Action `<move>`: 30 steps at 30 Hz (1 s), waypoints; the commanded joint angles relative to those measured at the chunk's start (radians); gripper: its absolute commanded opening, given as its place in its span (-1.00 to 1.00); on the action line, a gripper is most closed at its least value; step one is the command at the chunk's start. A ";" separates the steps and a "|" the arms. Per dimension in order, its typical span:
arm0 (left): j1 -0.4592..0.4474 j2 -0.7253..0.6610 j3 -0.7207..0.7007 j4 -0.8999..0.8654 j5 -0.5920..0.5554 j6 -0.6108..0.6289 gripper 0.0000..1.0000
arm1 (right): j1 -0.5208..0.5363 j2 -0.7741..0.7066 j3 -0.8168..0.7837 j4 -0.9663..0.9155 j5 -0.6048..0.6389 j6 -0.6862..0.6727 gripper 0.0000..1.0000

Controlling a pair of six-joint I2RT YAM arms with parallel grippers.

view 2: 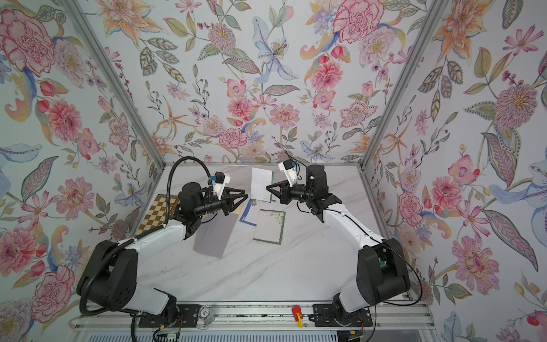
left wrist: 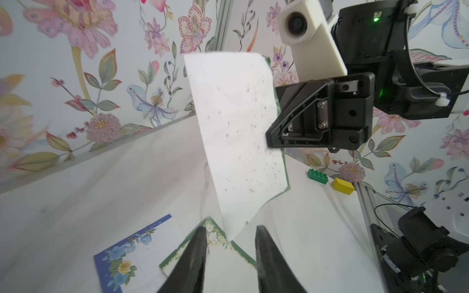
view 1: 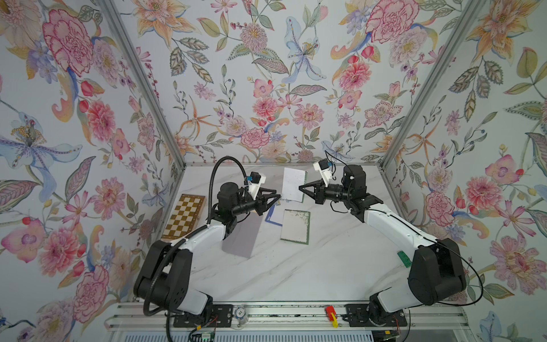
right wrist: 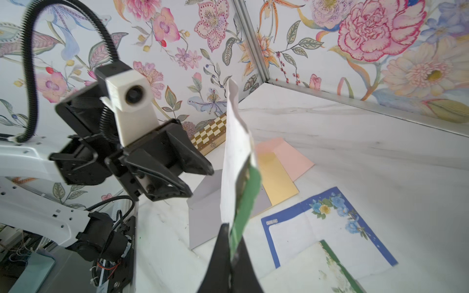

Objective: Fold the letter paper in half and place it into the envelope
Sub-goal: Pick up the letter paper from the center of the board, then pick up the envelope from the envelope.

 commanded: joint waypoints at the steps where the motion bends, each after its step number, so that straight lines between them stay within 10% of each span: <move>1: 0.045 -0.124 -0.055 -0.212 -0.165 0.135 -0.26 | 0.004 -0.059 0.054 -0.123 0.059 -0.105 -1.00; 15: 0.186 -0.331 -0.138 -0.690 -0.738 0.085 -0.14 | 0.022 -0.060 0.182 -0.417 0.197 -0.312 -1.00; 30: 0.325 -0.202 -0.210 -0.645 -0.526 0.066 -0.12 | 0.052 -0.008 0.077 -0.158 0.003 -0.098 -1.00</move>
